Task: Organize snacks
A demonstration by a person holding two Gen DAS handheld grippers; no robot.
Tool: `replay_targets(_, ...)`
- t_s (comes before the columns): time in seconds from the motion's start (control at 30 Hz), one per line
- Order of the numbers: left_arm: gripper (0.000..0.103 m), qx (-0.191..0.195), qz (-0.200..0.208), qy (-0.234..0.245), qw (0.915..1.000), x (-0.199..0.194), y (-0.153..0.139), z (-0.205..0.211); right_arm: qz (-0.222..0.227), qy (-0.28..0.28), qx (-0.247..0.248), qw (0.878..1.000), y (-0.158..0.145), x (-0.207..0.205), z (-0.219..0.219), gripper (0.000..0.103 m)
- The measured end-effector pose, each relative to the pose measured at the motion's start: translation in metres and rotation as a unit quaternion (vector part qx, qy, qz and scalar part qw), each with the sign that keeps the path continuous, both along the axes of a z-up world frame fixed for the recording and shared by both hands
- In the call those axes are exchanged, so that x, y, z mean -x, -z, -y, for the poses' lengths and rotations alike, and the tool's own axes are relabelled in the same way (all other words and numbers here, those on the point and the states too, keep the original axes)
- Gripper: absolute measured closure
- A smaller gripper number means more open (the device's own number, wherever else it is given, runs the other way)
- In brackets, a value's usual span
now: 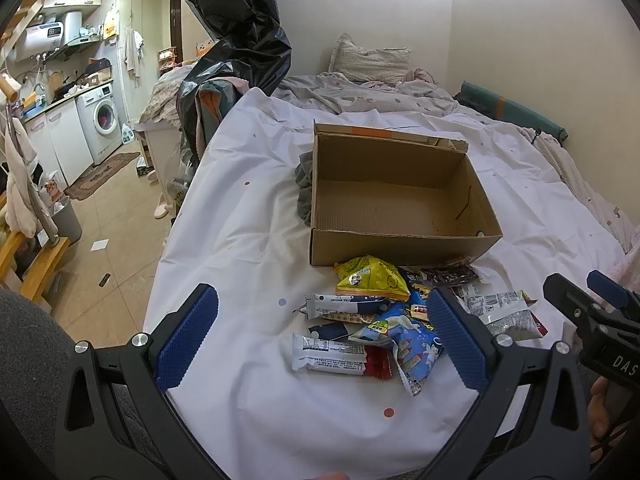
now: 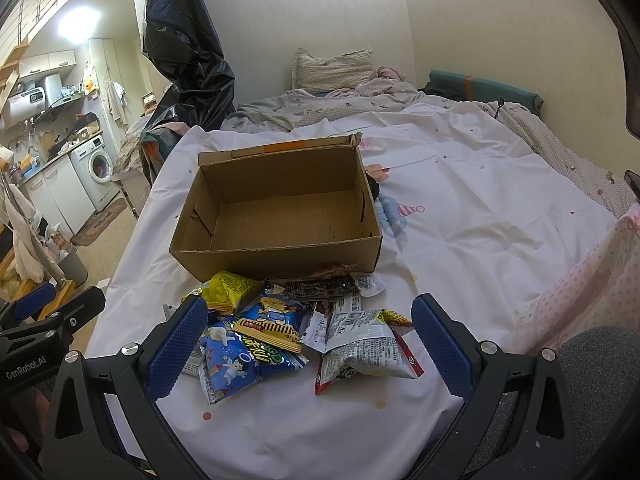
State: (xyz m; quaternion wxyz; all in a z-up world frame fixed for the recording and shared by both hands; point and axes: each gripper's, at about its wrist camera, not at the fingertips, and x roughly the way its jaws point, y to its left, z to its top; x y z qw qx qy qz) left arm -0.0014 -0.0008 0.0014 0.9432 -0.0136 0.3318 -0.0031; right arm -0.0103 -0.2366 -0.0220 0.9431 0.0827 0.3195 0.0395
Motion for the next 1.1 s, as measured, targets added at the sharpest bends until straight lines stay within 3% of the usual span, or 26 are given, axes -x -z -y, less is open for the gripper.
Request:
replay_targets(0.8,0.000,0.003,-0.006,0.001,1.0000,-0.001,0.002,0.000,-0.011,0.005,-0.014,1.000,0.001,-0.003,0.004,0.000)
replay_targets(0.93,0.000,0.002,-0.025,0.001,0.9997,-0.008,-0.002,-0.004,-0.029,0.004,-0.048,0.998,-0.003,-0.011,0.017,0.000)
replay_targets(1.1,0.000,-0.001,-0.048,-0.015,0.9987,-0.027,-0.009,-0.013,-0.088,-0.007,-0.116,0.989,0.000,-0.045,0.047,0.000)
